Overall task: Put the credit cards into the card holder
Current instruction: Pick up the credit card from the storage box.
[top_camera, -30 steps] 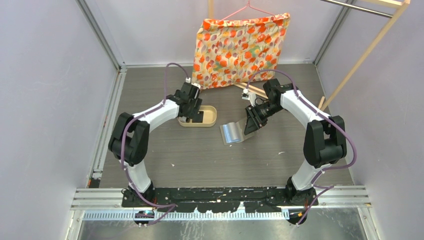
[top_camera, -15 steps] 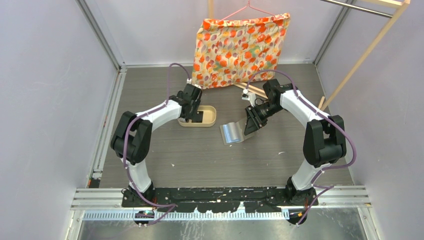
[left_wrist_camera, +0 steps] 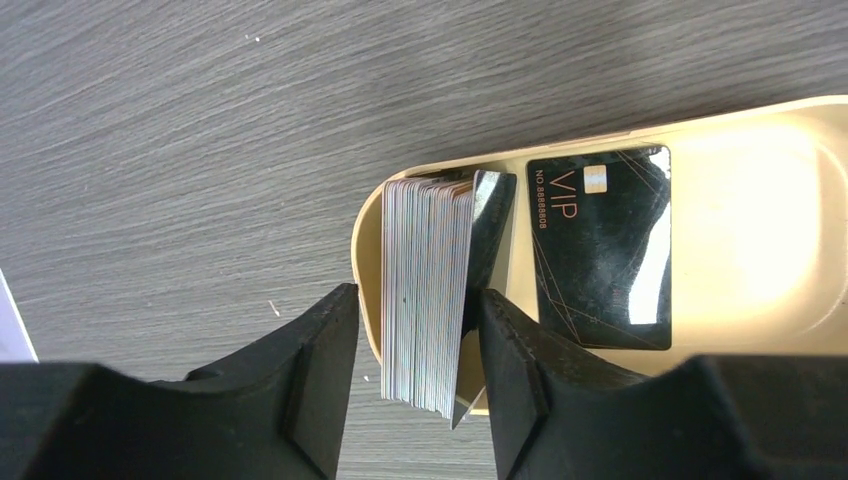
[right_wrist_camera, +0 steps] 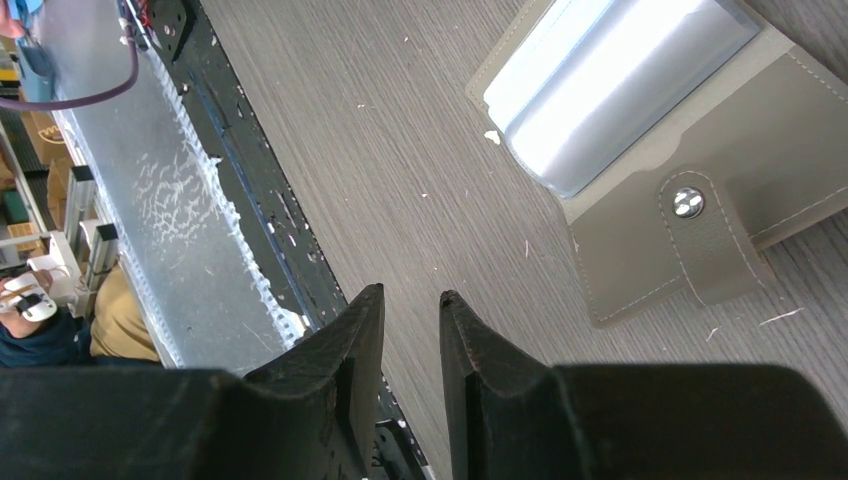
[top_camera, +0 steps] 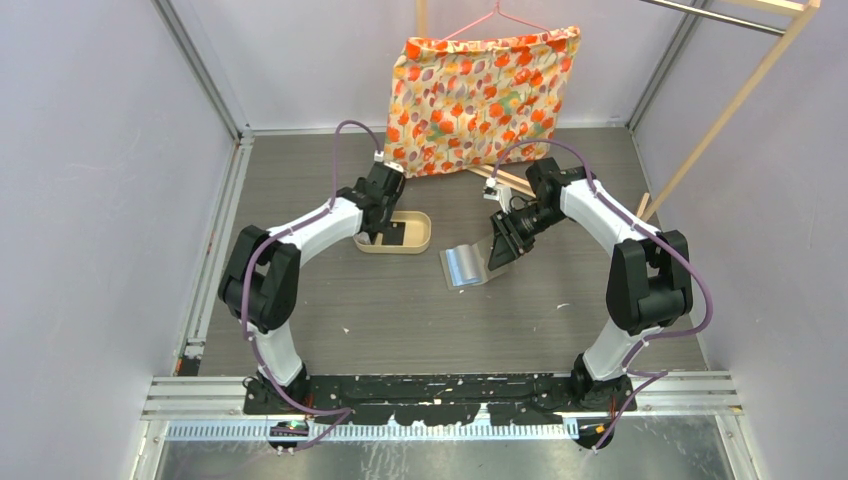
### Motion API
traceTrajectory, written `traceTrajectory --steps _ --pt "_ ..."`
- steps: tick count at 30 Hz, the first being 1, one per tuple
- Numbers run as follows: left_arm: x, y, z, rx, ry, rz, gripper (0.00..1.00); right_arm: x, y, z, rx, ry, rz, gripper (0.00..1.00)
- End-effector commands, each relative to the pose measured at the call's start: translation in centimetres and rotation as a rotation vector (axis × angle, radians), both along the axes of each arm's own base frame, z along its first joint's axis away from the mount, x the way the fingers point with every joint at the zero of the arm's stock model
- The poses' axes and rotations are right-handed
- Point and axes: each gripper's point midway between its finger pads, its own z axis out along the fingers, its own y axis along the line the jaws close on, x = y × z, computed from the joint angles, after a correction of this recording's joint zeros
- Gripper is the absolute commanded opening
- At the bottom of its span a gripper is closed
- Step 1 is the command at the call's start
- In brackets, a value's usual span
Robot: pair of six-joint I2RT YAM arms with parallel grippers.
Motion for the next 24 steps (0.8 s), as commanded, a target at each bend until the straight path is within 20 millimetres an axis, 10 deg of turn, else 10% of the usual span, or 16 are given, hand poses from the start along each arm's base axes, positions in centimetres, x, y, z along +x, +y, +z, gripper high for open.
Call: traceTrajectory --steps 1,24 --pt "0.8 -0.6 2.6 -0.027 -0.059 0.006 0.46 0.5 0.4 1.3 0.032 -0.036 0.017 0.32" --pt "0.4 -1.8 2.2 -0.075 -0.019 -0.016 0.00 0.4 0.4 1.2 0.028 -0.027 0.024 0.32"
